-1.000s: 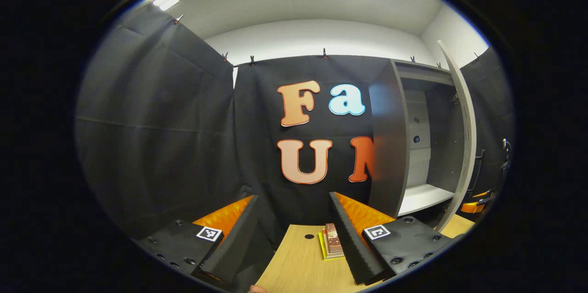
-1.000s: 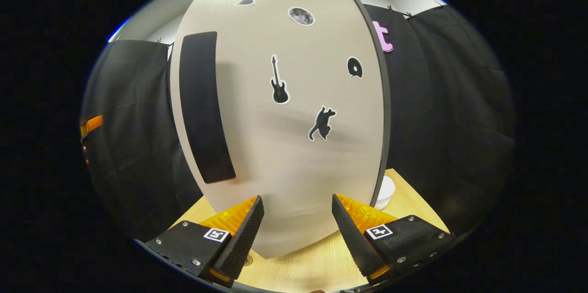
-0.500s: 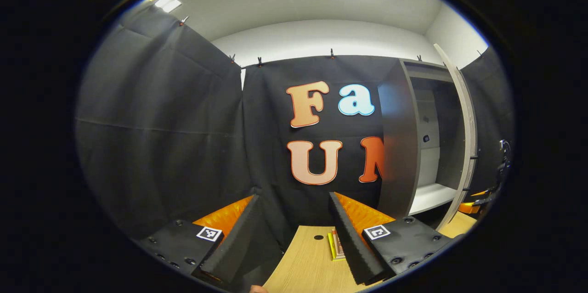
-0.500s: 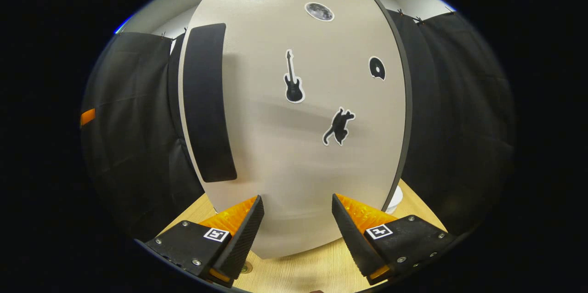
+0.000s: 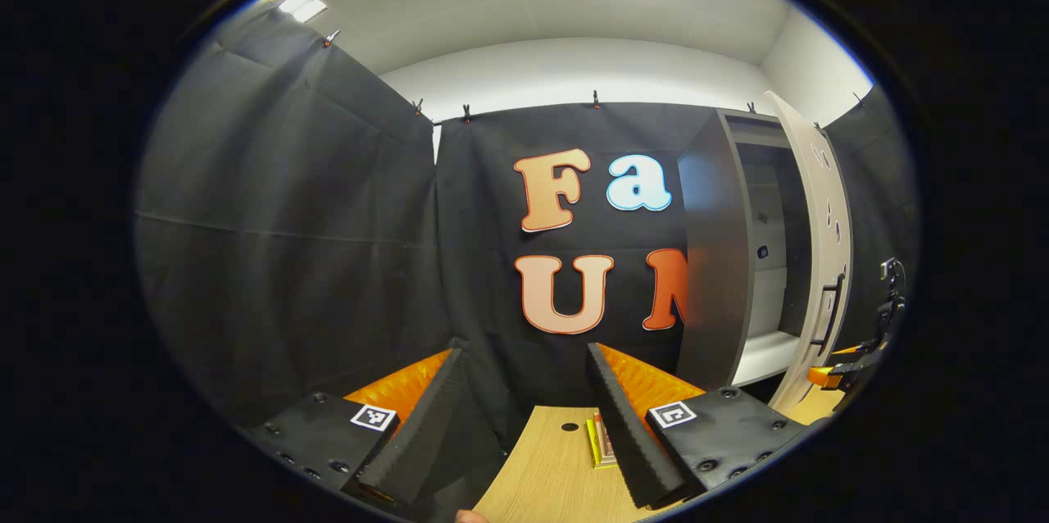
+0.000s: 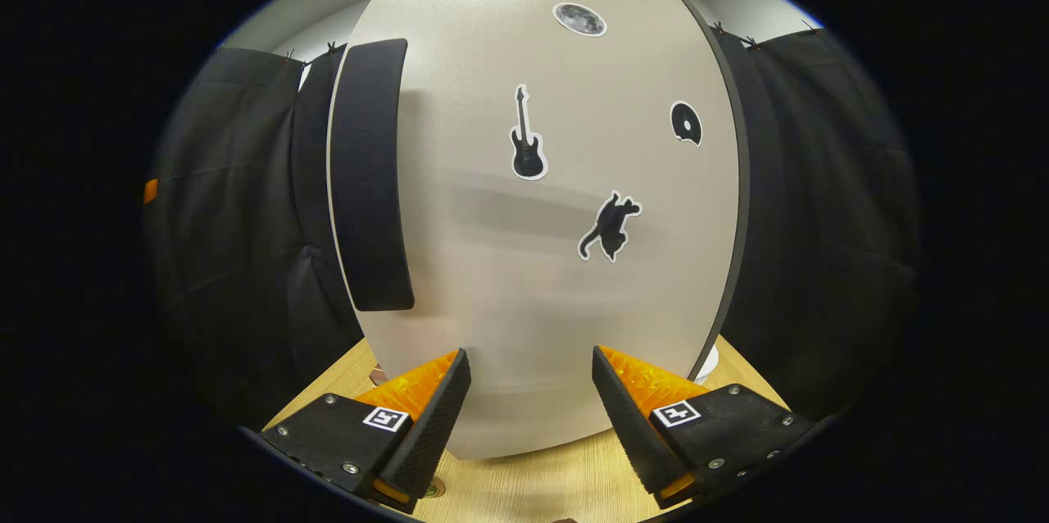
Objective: Open the cabinet door with the right hand, grasp the bottle in the cabinet with the left hand and place it on the coaster, then close the cabinet door with the right hand.
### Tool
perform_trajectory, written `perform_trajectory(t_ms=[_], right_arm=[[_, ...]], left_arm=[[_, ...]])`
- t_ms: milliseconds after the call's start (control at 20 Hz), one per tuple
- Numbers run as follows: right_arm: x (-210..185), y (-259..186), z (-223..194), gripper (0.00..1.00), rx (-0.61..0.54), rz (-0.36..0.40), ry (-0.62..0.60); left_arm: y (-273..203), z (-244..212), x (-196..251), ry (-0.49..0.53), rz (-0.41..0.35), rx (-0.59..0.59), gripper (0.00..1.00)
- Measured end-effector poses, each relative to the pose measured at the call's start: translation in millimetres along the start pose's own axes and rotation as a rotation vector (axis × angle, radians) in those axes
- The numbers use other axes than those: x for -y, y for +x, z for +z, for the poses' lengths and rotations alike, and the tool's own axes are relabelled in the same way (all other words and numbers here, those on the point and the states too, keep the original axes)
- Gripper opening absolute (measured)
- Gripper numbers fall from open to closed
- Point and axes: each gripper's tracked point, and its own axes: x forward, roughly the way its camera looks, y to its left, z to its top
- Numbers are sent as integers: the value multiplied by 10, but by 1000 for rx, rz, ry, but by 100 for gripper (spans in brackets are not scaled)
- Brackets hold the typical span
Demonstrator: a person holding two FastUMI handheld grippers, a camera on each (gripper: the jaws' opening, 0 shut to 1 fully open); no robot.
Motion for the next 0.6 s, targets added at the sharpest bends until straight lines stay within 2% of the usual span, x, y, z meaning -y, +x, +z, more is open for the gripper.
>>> perform_trajectory(t_ms=[600], right_arm=[[44, 232, -105, 93, 6, -61, 5]], left_arm=[[9, 3, -13, 13, 7, -2, 94]])
